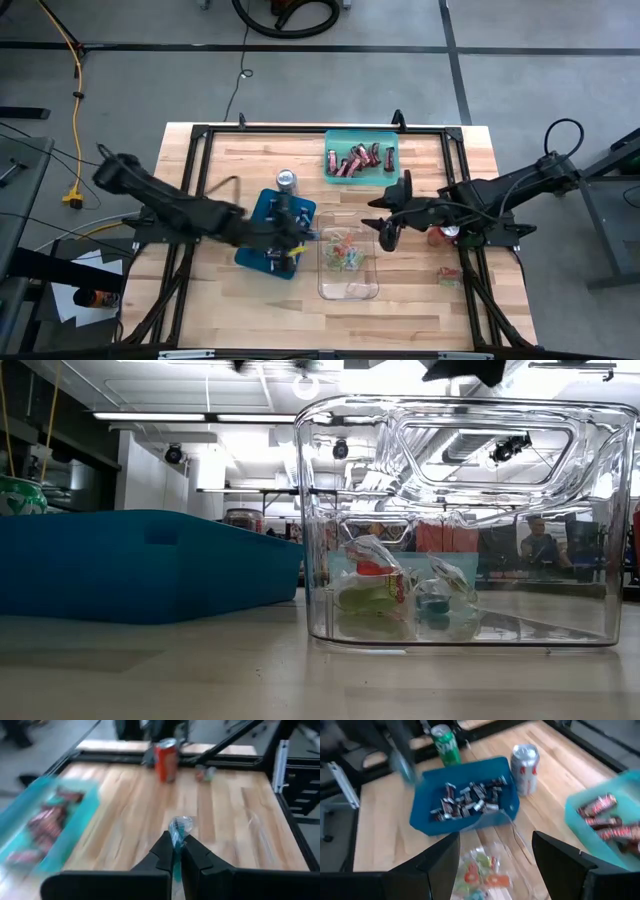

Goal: Sort candy
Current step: Put the blue candy into the transparent bin, then put the green candy into the transparent bin

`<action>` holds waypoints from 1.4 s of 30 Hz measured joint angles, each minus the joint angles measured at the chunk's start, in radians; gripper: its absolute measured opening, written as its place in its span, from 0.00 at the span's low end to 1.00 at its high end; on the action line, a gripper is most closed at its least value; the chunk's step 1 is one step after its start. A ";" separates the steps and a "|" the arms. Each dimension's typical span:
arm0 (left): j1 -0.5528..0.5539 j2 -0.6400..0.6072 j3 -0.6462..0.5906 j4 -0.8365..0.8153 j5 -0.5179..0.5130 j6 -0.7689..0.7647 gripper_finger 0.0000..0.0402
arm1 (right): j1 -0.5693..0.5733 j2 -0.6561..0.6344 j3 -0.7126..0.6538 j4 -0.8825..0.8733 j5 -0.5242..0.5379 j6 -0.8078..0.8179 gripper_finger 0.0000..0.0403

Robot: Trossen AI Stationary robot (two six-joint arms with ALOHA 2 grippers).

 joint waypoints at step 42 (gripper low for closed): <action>0.194 0.094 0.211 0.003 0.475 -0.019 0.48 | 0.039 -0.122 0.001 -0.266 -0.331 0.303 0.60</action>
